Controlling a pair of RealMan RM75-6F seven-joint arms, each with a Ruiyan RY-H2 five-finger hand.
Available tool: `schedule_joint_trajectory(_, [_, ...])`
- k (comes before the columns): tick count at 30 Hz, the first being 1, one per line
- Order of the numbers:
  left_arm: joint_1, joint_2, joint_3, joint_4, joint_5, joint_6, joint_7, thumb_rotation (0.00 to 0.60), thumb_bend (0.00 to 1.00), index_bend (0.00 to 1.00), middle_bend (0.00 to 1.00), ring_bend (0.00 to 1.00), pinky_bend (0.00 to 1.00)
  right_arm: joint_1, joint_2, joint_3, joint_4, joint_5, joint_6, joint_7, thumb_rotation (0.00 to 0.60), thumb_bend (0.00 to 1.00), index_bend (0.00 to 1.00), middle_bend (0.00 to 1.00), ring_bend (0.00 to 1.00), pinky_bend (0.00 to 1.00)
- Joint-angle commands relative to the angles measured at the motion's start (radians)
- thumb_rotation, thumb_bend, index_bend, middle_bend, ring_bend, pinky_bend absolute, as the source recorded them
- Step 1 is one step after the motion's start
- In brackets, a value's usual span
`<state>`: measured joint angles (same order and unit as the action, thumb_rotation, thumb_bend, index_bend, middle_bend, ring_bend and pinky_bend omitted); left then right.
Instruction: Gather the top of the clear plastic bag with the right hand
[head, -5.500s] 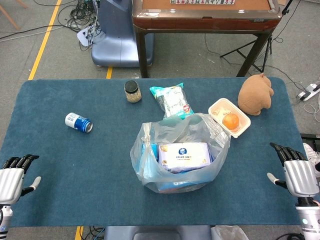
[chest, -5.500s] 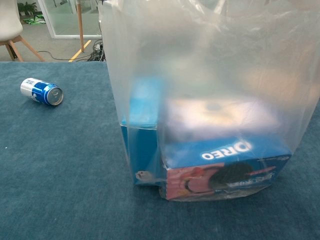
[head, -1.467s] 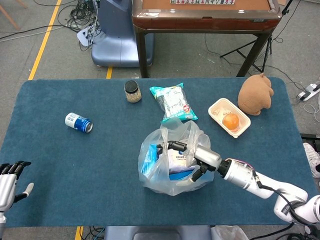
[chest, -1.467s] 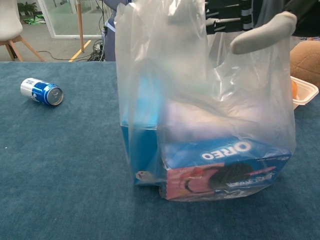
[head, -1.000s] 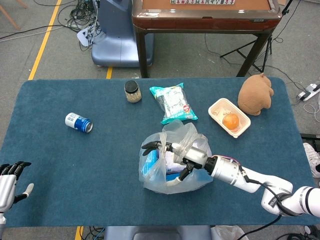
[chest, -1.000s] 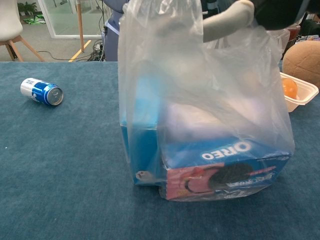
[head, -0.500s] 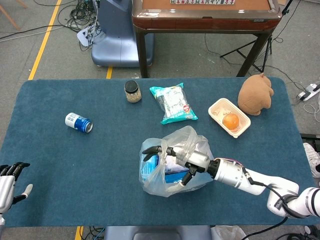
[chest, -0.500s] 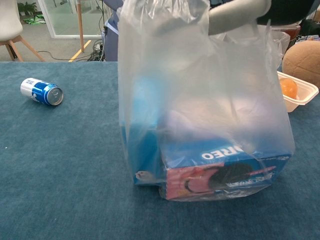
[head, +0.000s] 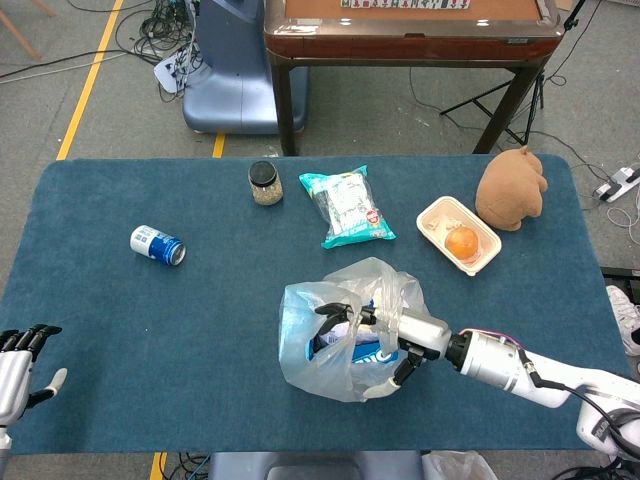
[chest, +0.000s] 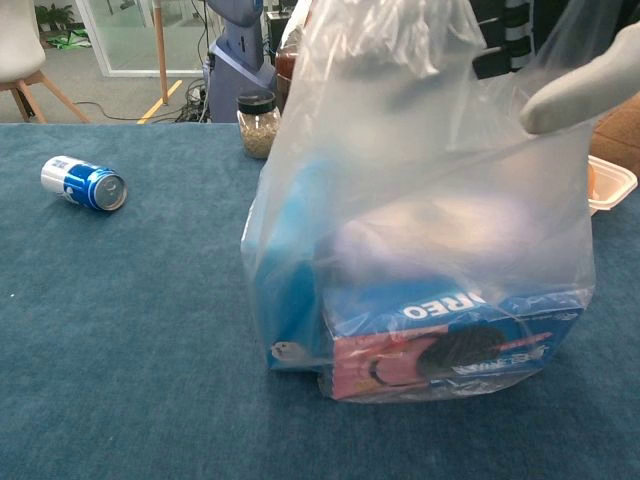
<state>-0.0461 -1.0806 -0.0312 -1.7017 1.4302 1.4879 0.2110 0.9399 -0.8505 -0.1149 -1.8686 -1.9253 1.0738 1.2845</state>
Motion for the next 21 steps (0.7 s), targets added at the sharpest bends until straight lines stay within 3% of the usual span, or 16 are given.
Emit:
schedule_joint_trajectory(1, [-0.003,0.001,0.001,-0.003,-0.001,-0.006,0.003,0.600,0.25,0.27,0.25,0.29,0.16,0.005,0.005,0.002,-0.006,-0.003,0.011,0.019,0.600,0.00,0.02,0.19,0.08,0.15])
schedule_joint_trajectory(9, [-0.002,0.000,0.001,-0.005,-0.001,-0.004,0.004,0.600,0.25,0.28,0.25,0.29,0.16,0.049,0.016,0.025,-0.008,-0.019,0.016,0.066,0.600,0.00,0.00,0.17,0.08,0.15])
schedule_joint_trajectory(21, [0.003,0.003,0.002,-0.015,0.001,0.004,0.011,0.600,0.25,0.28,0.25,0.29,0.16,0.132,-0.093,0.073,0.020,0.032,-0.041,0.145,0.600,0.00,0.00,0.14,0.08,0.15])
